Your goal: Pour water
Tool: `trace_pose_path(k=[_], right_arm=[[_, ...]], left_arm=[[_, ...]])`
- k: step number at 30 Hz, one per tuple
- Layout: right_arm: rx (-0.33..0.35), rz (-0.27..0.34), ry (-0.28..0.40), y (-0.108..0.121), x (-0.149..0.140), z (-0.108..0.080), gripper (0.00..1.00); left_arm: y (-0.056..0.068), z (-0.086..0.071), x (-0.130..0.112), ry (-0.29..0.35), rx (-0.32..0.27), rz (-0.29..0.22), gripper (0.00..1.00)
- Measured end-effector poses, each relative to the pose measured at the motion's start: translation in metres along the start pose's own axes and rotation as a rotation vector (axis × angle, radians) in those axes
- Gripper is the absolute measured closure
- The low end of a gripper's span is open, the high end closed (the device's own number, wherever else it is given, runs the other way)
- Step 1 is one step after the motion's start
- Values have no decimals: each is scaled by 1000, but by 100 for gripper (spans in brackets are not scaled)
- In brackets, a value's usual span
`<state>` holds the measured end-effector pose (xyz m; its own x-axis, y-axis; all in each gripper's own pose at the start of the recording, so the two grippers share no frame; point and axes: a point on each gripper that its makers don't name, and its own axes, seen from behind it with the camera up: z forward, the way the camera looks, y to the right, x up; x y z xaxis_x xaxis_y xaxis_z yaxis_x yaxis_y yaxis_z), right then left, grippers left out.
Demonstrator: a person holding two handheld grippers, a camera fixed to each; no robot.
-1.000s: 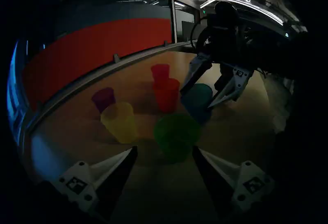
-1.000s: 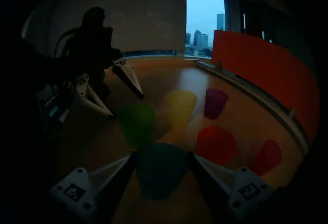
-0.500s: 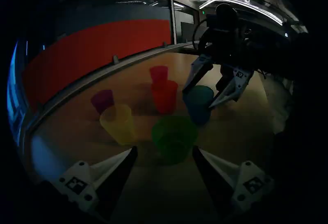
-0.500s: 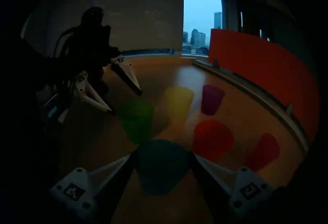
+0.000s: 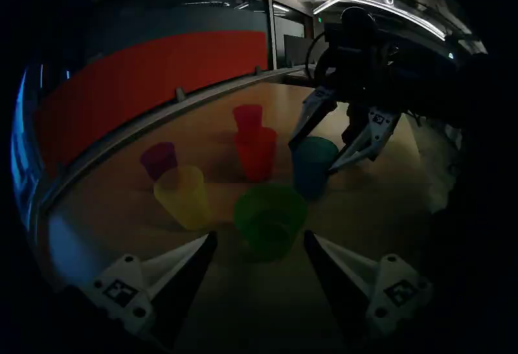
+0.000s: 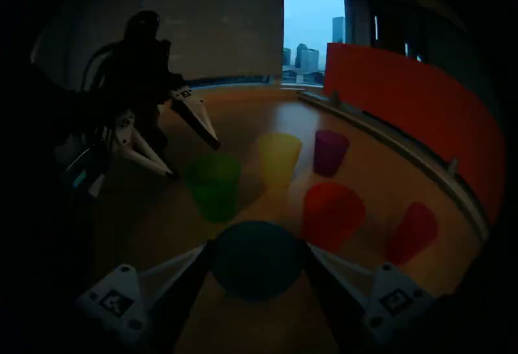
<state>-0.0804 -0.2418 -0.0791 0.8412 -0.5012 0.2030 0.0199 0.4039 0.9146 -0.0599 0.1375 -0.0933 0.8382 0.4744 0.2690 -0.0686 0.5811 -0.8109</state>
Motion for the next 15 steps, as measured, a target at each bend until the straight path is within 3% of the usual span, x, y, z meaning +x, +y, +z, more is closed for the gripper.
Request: trace_pose_path(k=[15], right_arm=[[-26,27,22,-2,10,-24,1]], left_arm=[[-6,-16,4,10,39,-5,3]])
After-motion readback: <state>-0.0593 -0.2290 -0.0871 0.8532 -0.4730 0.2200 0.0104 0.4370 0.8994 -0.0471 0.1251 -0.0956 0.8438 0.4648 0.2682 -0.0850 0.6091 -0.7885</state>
